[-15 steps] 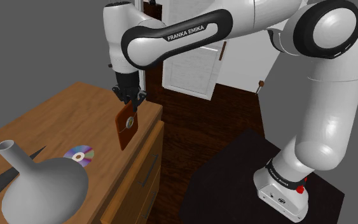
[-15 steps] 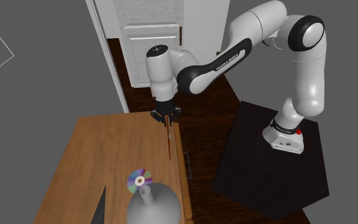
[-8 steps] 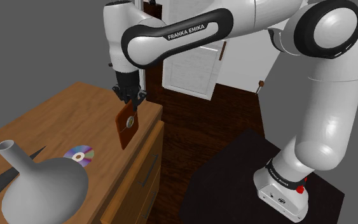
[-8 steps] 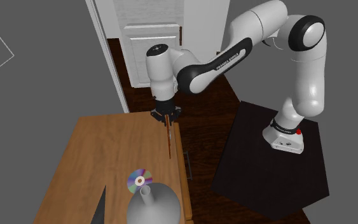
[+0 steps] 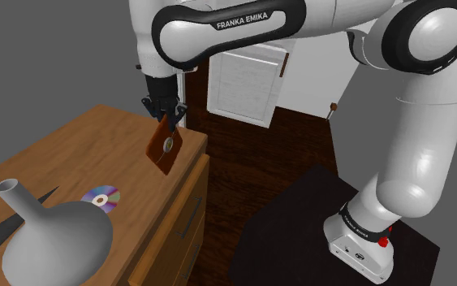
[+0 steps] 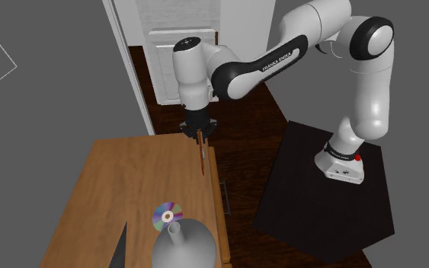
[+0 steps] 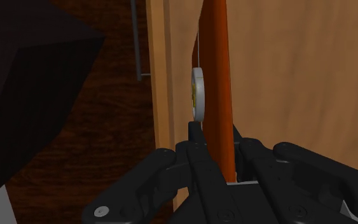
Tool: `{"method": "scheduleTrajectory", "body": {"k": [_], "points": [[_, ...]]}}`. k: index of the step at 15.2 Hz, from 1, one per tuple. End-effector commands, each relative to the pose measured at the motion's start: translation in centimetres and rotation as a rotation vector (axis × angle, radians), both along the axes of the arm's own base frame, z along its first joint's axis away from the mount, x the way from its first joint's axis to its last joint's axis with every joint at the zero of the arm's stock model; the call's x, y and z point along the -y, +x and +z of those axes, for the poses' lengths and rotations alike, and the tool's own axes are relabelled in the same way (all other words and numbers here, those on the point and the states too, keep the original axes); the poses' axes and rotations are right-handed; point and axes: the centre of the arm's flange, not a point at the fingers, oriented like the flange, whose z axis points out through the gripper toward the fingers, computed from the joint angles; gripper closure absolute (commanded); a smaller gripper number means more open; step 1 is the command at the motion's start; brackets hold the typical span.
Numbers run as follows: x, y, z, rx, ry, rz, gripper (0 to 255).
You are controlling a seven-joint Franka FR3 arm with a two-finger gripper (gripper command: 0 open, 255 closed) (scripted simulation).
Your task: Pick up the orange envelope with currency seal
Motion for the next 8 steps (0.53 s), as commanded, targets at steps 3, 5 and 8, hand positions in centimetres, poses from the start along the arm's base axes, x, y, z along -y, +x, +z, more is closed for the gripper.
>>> {"method": "scheduleTrajectory", "body": {"k": [3, 5, 8], "points": [[-0.1, 0.0, 2.2, 0.0, 0.0, 0.0, 255], [-0.1, 0.0, 3.3, 0.0, 0.0, 0.0, 255], [-0.1, -0.1, 3.9, 0.0, 0.0, 0.0, 255]]}}
